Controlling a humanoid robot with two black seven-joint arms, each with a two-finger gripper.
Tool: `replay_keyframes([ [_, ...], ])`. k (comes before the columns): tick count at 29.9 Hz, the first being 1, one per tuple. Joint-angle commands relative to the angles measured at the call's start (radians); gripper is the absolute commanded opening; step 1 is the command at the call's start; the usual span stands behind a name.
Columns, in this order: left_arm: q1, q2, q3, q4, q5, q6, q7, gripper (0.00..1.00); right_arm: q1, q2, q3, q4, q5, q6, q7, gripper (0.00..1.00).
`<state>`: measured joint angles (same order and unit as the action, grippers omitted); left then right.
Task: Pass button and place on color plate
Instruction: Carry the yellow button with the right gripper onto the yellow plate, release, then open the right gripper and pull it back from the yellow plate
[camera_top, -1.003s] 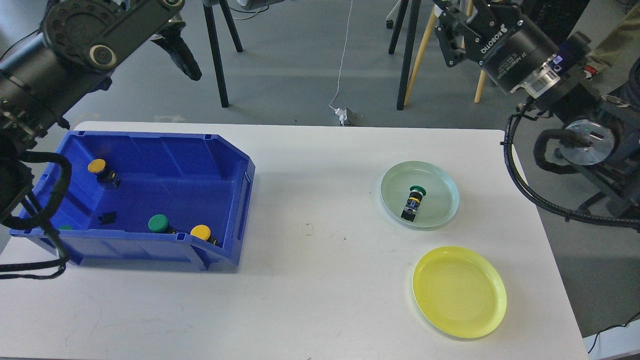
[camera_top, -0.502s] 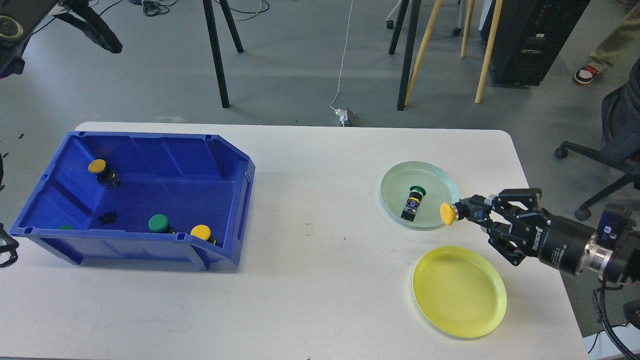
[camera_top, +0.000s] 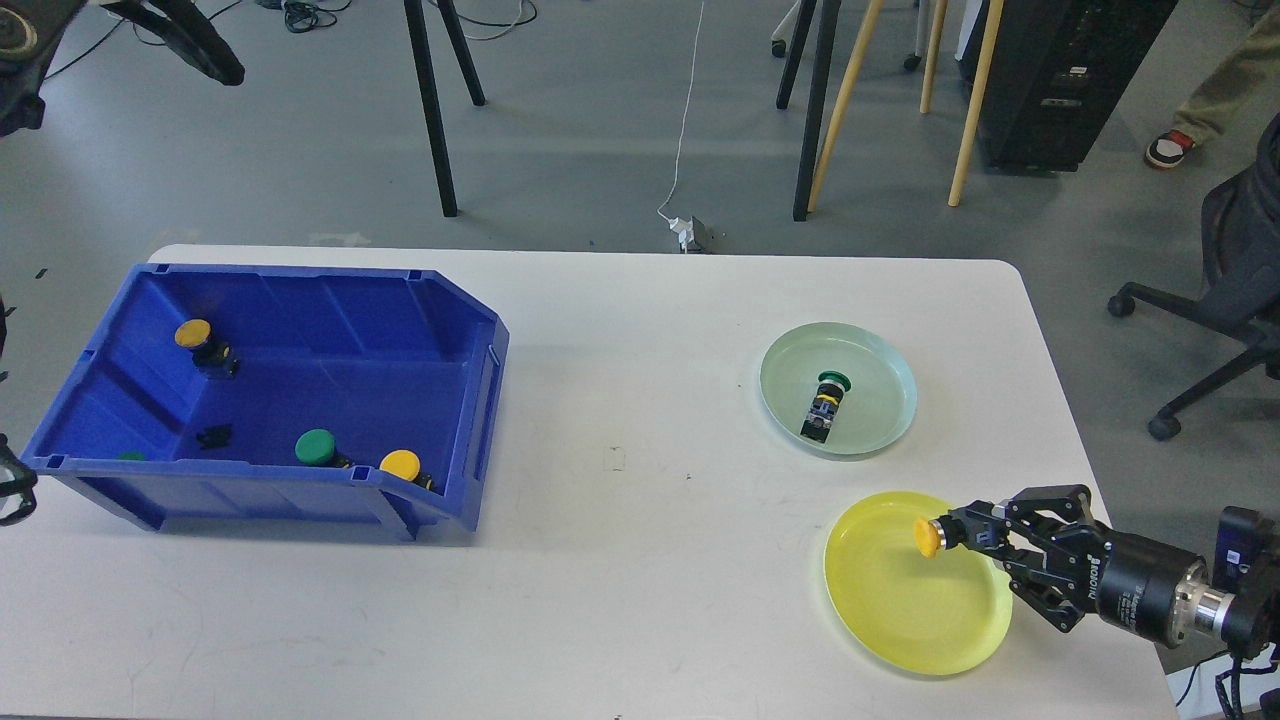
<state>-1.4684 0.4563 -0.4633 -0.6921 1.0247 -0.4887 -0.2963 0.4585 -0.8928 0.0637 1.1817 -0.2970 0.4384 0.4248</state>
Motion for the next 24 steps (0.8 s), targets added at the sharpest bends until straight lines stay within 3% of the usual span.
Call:
replay_keyframes([
  [1, -0.006, 0.002, 0.000, 0.000, 0.000, 0.000, 0.000, 0.99, 0.003, 0.040, -0.021, -0.024, -0.016, 0.000, 0.000, 0.47],
  [7, -0.006, 0.004, 0.000, 0.000, 0.000, 0.000, 0.000, 0.99, 0.008, 0.043, -0.021, -0.005, -0.031, 0.006, -0.001, 0.68],
  [10, -0.007, 0.001, 0.000, -0.001, 0.000, 0.000, 0.002, 0.99, 0.015, 0.031, -0.021, 0.010, -0.031, 0.016, 0.000, 0.86],
  [17, -0.018, -0.002, 0.000, 0.000, 0.000, 0.000, 0.003, 0.99, 0.103, -0.087, 0.039, 0.030, -0.016, 0.050, 0.002, 0.92],
  [24, -0.018, -0.005, 0.002, -0.001, 0.000, 0.000, 0.009, 0.99, 0.118, -0.094, 0.407, -0.014, 0.015, 0.050, 0.006, 0.94],
])
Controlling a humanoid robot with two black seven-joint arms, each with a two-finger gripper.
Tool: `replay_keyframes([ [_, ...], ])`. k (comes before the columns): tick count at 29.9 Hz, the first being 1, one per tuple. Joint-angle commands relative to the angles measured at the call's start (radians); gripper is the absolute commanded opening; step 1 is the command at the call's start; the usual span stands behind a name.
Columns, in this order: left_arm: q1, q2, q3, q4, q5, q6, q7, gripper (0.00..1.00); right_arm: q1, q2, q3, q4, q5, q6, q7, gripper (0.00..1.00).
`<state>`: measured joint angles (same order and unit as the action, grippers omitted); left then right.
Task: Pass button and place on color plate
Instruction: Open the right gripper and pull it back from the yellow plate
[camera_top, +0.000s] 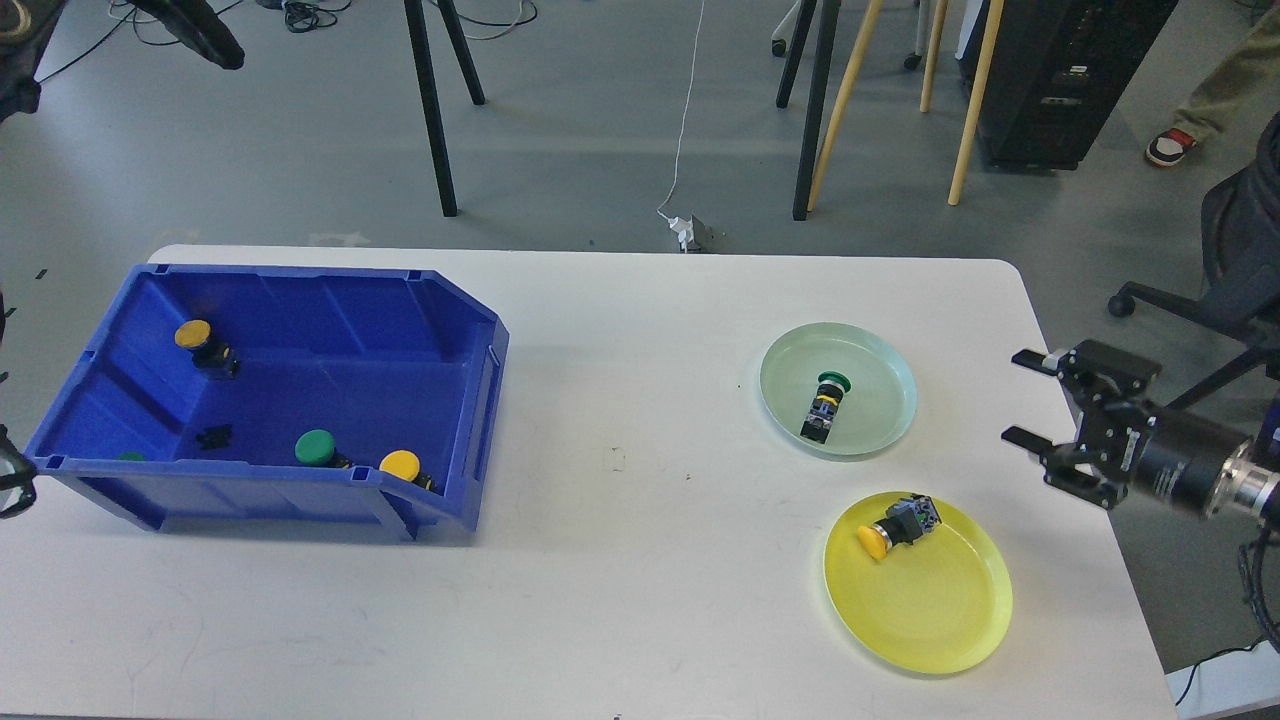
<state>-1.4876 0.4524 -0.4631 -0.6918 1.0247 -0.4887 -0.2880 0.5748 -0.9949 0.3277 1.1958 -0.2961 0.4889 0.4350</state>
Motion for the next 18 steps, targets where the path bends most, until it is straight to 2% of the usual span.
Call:
replay_keyframes([
  [1, 0.003, -0.001, 0.001, 0.000, 0.000, 0.000, 0.001, 0.99, 0.004, 0.018, 0.187, -0.050, 0.014, -0.004, -0.002, 0.94],
  [6, 0.003, -0.001, 0.000, -0.005, 0.000, 0.000, -0.003, 0.99, 0.042, 0.143, 0.338, -0.201, 0.012, -0.111, -0.012, 0.96],
  [9, 0.001, -0.014, -0.003, -0.008, 0.000, 0.000, -0.007, 0.99, 0.161, 0.231, 0.327, -0.353, 0.000, -0.186, -0.036, 0.96],
  [11, 0.001, -0.024, -0.011, -0.008, 0.000, 0.000, -0.005, 0.99, 0.232, 0.295, 0.289, -0.476, -0.001, -0.205, -0.067, 0.96],
  [13, 0.001, -0.032, -0.011, -0.009, 0.000, 0.000, -0.005, 0.99, 0.282, 0.329, 0.254, -0.563, -0.001, -0.205, -0.068, 0.96],
  [18, 0.000, -0.041, -0.011, -0.009, 0.000, 0.000, -0.005, 0.99, 0.332, 0.332, 0.240, -0.579, 0.000, -0.220, -0.064, 0.99],
])
